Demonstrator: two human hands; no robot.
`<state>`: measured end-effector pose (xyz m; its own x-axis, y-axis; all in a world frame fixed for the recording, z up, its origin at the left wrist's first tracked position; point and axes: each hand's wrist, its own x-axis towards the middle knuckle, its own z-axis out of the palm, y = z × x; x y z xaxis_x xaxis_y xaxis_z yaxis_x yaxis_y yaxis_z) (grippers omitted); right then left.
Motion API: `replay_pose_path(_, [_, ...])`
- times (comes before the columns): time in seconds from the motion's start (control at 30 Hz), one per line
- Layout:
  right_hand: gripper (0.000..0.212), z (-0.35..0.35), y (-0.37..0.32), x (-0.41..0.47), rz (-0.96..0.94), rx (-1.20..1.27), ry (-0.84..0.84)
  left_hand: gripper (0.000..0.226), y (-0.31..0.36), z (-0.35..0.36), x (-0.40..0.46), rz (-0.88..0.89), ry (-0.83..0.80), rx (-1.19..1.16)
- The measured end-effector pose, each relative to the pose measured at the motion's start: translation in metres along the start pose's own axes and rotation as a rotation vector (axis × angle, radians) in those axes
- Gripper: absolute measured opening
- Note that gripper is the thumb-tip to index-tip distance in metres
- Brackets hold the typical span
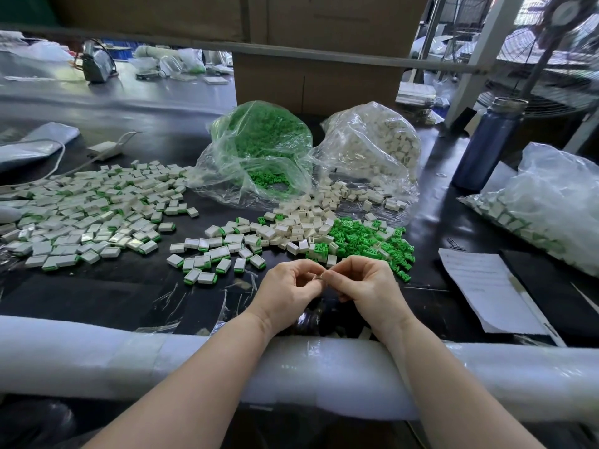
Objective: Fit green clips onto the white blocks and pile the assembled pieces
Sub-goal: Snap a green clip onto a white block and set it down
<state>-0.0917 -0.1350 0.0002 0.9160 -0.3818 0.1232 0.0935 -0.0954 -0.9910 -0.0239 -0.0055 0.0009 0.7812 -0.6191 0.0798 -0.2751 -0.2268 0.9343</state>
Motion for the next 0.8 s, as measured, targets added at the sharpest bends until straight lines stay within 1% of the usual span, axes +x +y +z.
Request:
replay_pose_path(0.43, [0.012, 0.0002, -0.0012, -0.0013, 0.011, 0.006, -0.018, 0.015, 0.0005, -0.0015, 0.0000, -0.020, -0.007, -0.048])
replay_pose_path(0.5, [0.012, -0.0011, -0.0010, -0.0007, 0.016, 0.017, 0.012, 0.015, 0.0016, -0.0021, -0.0005, -0.017, -0.007, -0.071])
replay_pose_path(0.6, [0.008, -0.0012, 0.0008, 0.0010, 0.036, -0.030, 0.041, 0.014, 0.0040, -0.0020, -0.0012, -0.003, -0.007, -0.119])
replay_pose_path(0.67, [0.003, 0.0006, 0.0013, 0.0013, 0.060, -0.060, -0.015, 0.013, 0.0045, -0.0018, -0.0008, 0.024, 0.009, -0.101])
replay_pose_path(0.8, [0.020, 0.0017, -0.0028, 0.0002, 0.059, -0.120, -0.147, 0.013, 0.0047, -0.0012, -0.0006, 0.036, 0.000, -0.105])
